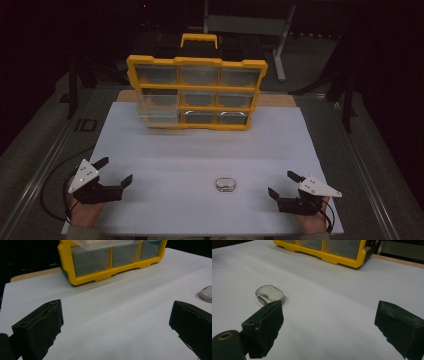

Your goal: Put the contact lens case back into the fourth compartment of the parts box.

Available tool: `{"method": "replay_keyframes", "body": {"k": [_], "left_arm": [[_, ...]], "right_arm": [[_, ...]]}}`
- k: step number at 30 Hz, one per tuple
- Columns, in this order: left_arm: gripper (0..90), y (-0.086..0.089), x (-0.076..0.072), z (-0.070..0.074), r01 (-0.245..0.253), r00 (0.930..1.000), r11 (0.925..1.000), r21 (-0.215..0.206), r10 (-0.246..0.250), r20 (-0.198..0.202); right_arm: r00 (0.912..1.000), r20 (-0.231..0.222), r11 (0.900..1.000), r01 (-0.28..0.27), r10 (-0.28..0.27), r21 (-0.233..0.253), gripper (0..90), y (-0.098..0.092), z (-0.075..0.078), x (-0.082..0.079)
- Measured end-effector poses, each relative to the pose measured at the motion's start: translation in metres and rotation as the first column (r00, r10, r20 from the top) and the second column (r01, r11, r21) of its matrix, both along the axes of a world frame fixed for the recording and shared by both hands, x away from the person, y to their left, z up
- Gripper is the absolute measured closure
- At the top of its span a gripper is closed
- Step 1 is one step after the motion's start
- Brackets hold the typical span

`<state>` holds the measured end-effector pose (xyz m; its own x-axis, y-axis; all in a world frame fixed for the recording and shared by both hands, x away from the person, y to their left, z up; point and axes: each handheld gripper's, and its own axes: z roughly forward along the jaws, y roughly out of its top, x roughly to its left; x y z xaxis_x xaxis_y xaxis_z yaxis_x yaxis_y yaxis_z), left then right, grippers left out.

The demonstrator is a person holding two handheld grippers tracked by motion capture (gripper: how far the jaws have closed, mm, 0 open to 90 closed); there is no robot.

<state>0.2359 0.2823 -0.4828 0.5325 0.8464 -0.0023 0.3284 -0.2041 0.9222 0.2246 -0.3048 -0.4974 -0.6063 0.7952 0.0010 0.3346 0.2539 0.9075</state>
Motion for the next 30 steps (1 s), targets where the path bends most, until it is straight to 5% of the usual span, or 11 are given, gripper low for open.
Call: {"method": "replay_keyframes", "body": {"k": [30], "left_arm": [[0.0, -0.0029, 0.0006, -0.0018, 0.023, 0.9997, 0.9997, -0.001, -0.023, -0.003]], "right_arm": [[0.9997, -0.004, 0.999, -0.023, 0.023, 0.022, 7.5, 0.0014, 0.0062, 0.0038]]}}
